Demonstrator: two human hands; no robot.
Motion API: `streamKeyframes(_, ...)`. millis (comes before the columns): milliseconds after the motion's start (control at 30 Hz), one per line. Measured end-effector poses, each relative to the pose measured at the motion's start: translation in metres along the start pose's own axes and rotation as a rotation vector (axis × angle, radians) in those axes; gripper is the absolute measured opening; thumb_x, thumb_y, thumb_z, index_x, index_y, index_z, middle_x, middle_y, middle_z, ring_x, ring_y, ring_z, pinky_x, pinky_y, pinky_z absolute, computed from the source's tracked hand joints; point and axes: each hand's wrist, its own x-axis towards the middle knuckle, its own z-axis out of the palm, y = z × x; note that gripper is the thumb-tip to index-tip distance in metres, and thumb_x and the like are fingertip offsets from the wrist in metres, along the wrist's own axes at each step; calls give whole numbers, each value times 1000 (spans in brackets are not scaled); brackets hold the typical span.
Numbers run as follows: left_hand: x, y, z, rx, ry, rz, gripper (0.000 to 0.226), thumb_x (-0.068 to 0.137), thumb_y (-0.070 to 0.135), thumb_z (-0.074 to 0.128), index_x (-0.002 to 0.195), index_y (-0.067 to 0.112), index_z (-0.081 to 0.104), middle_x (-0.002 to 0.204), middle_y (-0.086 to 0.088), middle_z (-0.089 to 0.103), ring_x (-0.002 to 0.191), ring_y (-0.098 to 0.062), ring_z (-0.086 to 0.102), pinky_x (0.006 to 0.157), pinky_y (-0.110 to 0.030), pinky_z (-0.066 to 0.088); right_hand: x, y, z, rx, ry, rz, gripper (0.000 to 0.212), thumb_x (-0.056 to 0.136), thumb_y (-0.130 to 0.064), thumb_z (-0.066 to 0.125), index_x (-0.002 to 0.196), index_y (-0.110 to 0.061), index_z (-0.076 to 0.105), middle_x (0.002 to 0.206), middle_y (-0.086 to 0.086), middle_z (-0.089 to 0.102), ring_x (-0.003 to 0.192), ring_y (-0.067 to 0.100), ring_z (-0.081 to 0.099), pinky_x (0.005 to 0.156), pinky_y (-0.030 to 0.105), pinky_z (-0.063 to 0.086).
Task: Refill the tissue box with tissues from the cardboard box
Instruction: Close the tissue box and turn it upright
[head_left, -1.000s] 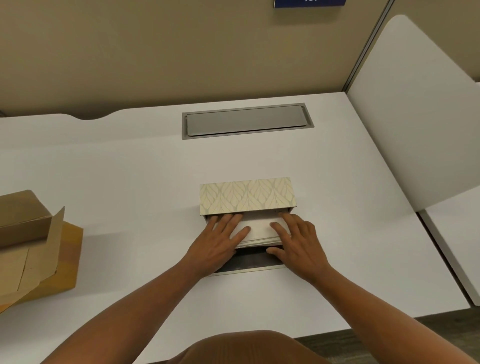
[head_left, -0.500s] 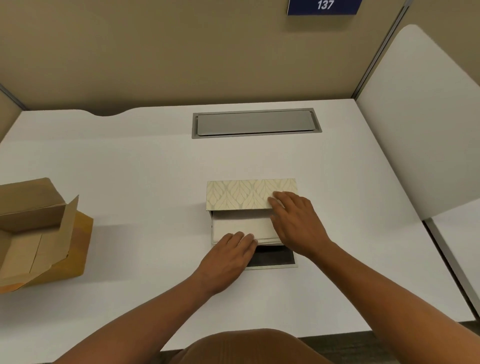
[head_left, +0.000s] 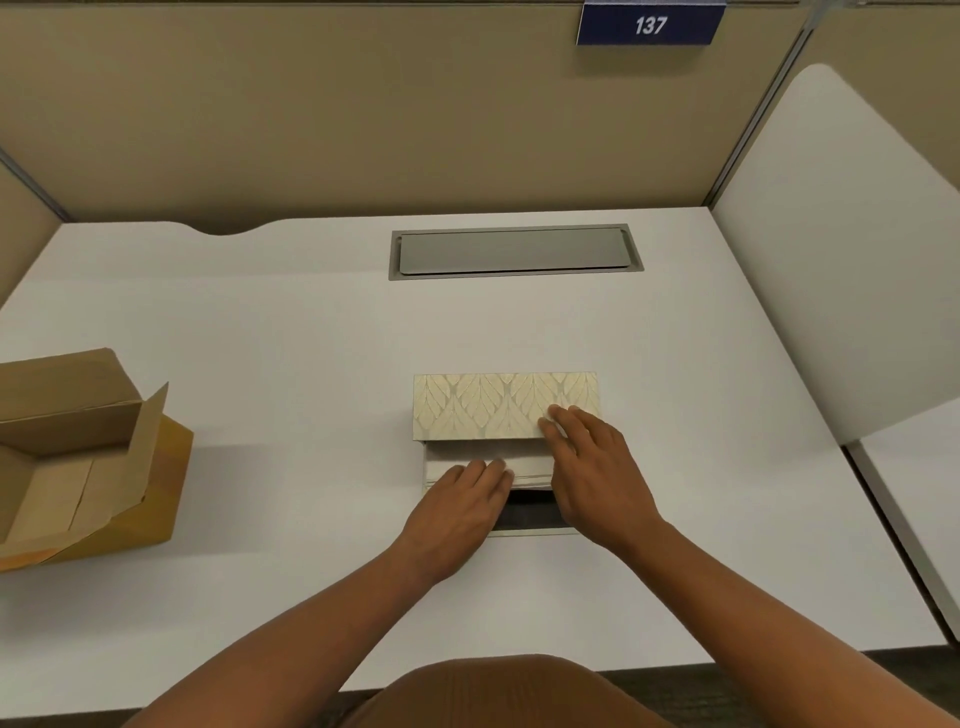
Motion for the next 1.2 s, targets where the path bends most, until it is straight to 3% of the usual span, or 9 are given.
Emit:
streamKeyframes(233,-7,1,11,-5,14,2,70,73,8,81,135,3,50,126,-14,58,109,-29,57,84,-40,57,-30,-9,9,14,36,-2,58,83,-14,65,139,-9,50,146,15,51,131,32,45,102,44,44)
streamKeyframes(400,-14,6,20,1,24,-30,69,81,12,74,142,4,43,134,-15,53,118,-31,51,96,-45,52,-10,-7,-12,91,71,115,70,88,-25,67,150,-12,35,160,19,28,95,30,58,69,41,54)
streamKeyframes(533,-23,11,26,24,0,-90,71,89,20,64,151,4,33,154,-17,41,140,-37,40,113,-54,35,26,3,-26,34,-43,170,76,89,-41,67,150,-14,31,152,13,40,107,33,60,81,44,54)
streamKeyframes(667,-31,18,27,42,12,-126,73,81,26,73,146,5,46,147,-15,52,134,-34,50,110,-50,37,22,-1,-29,64,-49,170,73,78,-37,80,138,-17,43,134,12,49,95,31,63,66,38,54)
streamKeyframes(833,-44,27,35,-24,65,-107,71,82,32,70,144,6,48,143,-13,56,128,-29,55,111,-44,35,-7,-9,-20,95,-22,173,71,73,-32,85,132,-16,49,129,14,49,87,31,64,57,36,55)
streamKeyframes(1000,-74,14,34,-138,158,-57,42,87,28,67,126,13,66,135,-6,64,121,-25,59,106,-38,43,-16,-16,-16,97,8,200,66,74,-31,85,129,-15,52,129,15,50,84,32,64,56,38,56)
streamKeyframes(1067,-84,6,30,-305,262,-213,25,84,22,71,108,17,71,111,0,71,98,-19,66,86,-31,56,-18,-17,-15,109,3,211,65,74,-30,85,128,-15,53,129,15,50,83,32,64,55,37,55)
streamKeyframes(1133,-85,0,19,-600,363,-560,12,89,18,64,100,23,64,97,9,63,83,-11,61,68,-22,53,-19,-17,-14,125,11,209,60,77,-34,82,127,-15,54,128,14,51,86,30,64,54,36,55)
streamKeyframes(1200,-79,-7,9,-884,465,-904,8,98,20,55,101,27,57,99,9,60,88,-13,61,70,-23,48,-22,-16,-13,188,57,237,52,83,-45,74,124,-17,57,125,10,52,91,25,62,56,34,55)
